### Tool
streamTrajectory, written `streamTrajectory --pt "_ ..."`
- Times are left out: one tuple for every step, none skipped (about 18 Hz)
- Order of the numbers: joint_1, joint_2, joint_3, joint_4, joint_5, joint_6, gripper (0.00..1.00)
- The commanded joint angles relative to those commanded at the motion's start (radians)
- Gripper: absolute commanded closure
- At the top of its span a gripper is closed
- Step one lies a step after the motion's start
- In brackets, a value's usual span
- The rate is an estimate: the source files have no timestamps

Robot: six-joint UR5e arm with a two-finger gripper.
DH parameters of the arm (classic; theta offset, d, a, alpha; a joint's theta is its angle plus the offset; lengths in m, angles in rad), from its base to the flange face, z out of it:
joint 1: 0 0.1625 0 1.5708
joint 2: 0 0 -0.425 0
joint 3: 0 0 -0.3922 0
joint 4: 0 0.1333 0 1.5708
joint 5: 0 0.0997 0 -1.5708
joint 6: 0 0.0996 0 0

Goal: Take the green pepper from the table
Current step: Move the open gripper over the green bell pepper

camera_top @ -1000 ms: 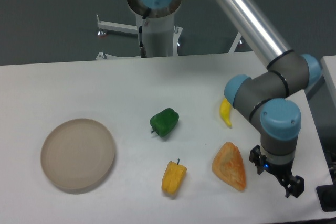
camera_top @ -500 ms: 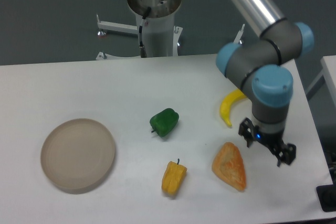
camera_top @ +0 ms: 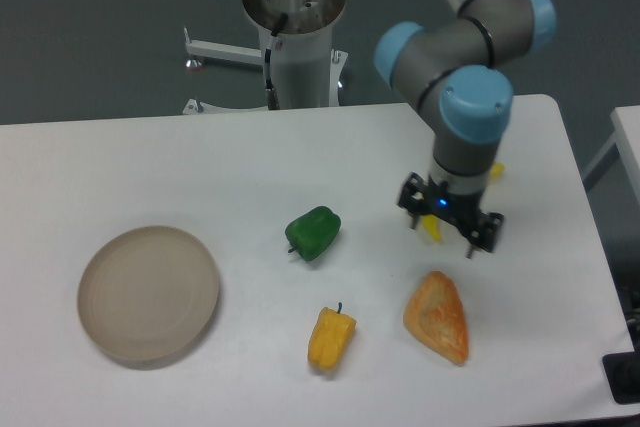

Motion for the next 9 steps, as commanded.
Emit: streamTrajectory --pt "-0.006 0.008 -0.02 0.009 -0.006 0.0 0.0" --pt "-0.012 0.015 -0.045 0.026 -0.008 0.0 0.0" --pt "-0.026 0.02 -0.08 0.046 -0.008 0.0 0.0" --pt "-0.043 0.023 -0.109 0.075 -0.012 0.0 0.0" --pt "-0.049 0.026 -0.132 0.098 -0.017 -0.006 0.0" --pt "-0.051 0.04 -0.158 0.109 -0.019 -0.017 0.0" --pt "-0.06 0.048 -0.172 0.117 -0.02 -0.02 0.0" --pt "-0.069 0.049 -0.178 0.118 -0.023 -0.021 0.0" --pt "-0.075 0.052 -0.187 0.118 -0.023 -0.025 0.0"
